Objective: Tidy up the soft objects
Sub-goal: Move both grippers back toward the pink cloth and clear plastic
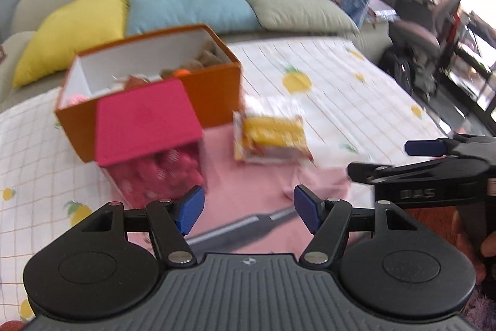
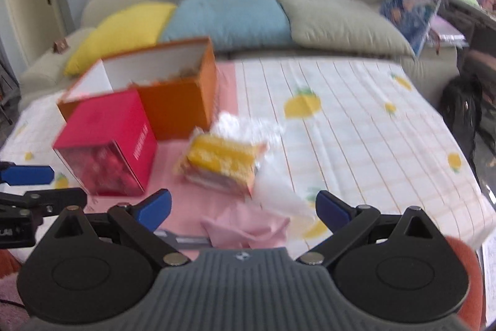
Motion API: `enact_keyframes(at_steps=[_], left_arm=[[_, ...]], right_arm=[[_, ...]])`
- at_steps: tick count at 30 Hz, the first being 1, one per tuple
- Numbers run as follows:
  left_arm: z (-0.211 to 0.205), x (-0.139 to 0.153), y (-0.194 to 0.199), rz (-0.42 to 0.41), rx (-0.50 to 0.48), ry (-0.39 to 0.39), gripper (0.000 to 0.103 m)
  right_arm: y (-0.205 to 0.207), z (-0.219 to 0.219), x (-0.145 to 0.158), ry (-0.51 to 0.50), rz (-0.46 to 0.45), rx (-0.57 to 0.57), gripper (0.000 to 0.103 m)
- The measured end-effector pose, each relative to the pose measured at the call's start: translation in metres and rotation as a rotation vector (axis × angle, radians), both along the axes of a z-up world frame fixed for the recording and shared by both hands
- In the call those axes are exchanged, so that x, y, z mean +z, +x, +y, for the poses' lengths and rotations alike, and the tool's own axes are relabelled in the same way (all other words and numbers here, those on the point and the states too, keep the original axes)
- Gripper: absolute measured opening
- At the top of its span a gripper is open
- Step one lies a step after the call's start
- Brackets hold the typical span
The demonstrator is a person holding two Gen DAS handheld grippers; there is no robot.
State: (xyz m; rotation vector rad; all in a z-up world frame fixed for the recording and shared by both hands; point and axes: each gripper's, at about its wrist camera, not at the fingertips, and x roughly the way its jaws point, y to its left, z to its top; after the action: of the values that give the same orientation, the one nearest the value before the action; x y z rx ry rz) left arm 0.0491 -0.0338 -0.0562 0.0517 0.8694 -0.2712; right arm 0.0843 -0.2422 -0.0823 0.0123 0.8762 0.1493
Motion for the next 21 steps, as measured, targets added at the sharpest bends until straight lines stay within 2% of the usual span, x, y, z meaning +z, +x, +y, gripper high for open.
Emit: enact_keyframes(at_steps=[3,6,15,21], left_arm=[[-0.006,-0.010,0.001,0.063,-0.022,-0.010,0.078],[-0.008,-0.019,0.002,0.113,-0.024,-0.036,0.078],[-0.019,-0.026,0.027,0.148,-0.022,-0.079,0.078],[-0.025,-0.031,0.041,0.169,-0.018,-0.094,0.078]], right_arm=[[0.010,-0.006,-0.023,-0.010,0.131,-0.042,0.097],[0.016,-0.016,-0.034,0.028,0.198,-0.083,0.097],[0.027,-0.028,-0.039,0.096,0.202,-0.123,0.096],[0.042,-0.030,-0.051,0.123,0.223,-0.113,0.085]])
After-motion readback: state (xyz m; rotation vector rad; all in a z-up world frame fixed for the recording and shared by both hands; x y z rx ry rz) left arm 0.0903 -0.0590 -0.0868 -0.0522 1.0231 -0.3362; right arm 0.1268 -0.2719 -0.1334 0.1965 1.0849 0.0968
